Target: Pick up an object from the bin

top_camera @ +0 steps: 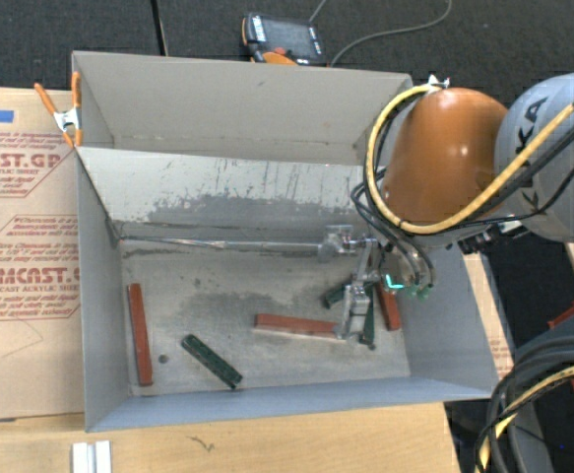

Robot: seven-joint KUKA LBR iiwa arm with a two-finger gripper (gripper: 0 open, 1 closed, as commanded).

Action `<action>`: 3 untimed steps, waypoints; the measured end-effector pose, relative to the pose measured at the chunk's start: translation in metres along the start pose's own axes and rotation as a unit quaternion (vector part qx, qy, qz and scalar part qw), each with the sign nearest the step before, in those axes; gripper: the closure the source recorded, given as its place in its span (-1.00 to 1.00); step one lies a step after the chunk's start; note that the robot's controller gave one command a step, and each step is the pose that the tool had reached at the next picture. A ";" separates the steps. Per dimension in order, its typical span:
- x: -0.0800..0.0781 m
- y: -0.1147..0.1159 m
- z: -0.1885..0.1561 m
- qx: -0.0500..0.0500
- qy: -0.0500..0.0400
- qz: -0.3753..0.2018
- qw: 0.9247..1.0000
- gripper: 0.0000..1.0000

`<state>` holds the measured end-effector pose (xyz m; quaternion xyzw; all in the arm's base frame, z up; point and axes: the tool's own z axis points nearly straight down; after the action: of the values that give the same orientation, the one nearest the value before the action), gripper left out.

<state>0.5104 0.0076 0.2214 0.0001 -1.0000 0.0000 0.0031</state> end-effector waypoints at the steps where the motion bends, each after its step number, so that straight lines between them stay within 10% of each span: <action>1: 0.005 0.077 0.106 -0.001 0.000 -0.102 0.995 -1.00; 2: -0.044 0.018 0.154 0.002 -0.003 -0.086 0.996 -1.00; 3: -0.044 0.022 0.151 0.000 -0.004 -0.088 0.996 1.00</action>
Offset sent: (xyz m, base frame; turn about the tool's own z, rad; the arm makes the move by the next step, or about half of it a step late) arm -0.0036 0.0743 -0.1020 -0.1988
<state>0.5530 0.0299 0.0698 0.0882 -0.9961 -0.0003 -0.0008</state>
